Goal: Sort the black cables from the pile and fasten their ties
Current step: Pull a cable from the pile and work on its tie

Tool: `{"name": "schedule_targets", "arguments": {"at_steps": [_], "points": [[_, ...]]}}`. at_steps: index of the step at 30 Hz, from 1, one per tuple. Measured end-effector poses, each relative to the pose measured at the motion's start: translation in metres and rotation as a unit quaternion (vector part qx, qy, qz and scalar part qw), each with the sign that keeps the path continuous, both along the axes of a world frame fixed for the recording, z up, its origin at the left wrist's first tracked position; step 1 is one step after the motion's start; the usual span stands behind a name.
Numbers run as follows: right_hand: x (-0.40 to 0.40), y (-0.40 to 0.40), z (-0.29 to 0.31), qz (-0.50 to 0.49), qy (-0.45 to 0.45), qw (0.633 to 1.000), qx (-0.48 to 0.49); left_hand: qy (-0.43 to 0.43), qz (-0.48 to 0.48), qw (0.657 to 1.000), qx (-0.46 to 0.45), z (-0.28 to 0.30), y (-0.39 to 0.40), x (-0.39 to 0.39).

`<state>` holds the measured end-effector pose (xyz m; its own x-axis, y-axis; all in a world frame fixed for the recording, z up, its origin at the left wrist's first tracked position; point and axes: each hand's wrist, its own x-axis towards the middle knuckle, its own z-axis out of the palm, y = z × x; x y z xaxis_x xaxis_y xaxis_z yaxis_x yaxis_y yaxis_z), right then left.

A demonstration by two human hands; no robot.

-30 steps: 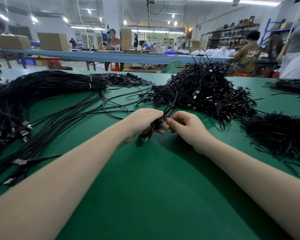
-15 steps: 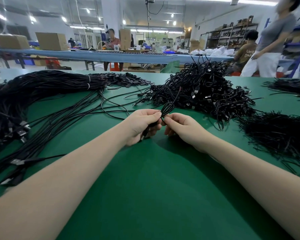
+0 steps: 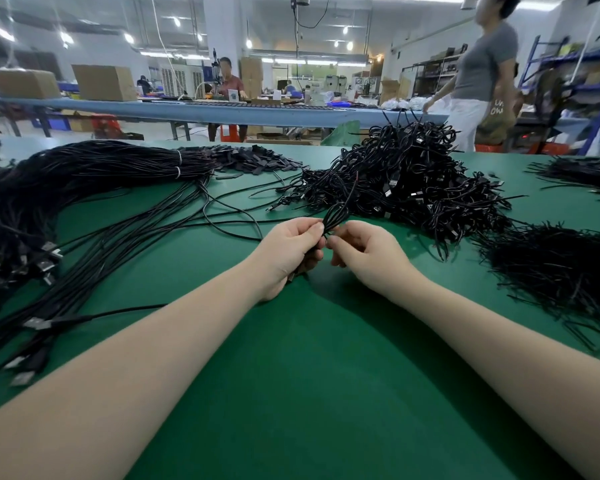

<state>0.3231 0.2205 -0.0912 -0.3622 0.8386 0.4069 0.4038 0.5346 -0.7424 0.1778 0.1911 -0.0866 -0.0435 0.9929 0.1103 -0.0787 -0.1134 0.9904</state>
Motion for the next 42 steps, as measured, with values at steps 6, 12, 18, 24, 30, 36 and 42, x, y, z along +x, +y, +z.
{"name": "schedule_targets", "arguments": {"at_steps": [6, 12, 18, 24, 30, 36, 42], "points": [[0.007, -0.003, 0.005, -0.100, -0.179, 0.916, 0.344, 0.027, 0.005, 0.999, -0.020, 0.005, -0.002, 0.005], [0.008, -0.005, 0.008, -0.127, -0.227, 0.873, 0.411, 0.025, 0.004, 1.000, 0.007, 0.005, -0.008, 0.004], [0.013, 0.005, 0.002, -0.129, -0.168, 0.923, 0.321, 0.112, 0.037, 0.987, 0.106, -0.006, -0.002, 0.005], [0.011, 0.002, 0.000, -0.098, -0.156, 0.935, 0.304, 0.134, 0.083, 0.973, 0.167, -0.012, -0.003, 0.000], [0.011, 0.000, 0.003, -0.082, -0.125, 0.944, 0.293, 0.263, 0.169, 0.922, 0.228, -0.013, -0.002, 0.001], [0.008, -0.003, 0.008, -0.105, -0.121, 0.928, 0.337, 0.219, 0.152, 0.939, 0.217, -0.012, -0.002, 0.006], [0.010, -0.006, 0.010, -0.101, -0.144, 0.897, 0.406, 0.137, 0.142, 0.970, 0.142, -0.006, -0.002, 0.005]]}}
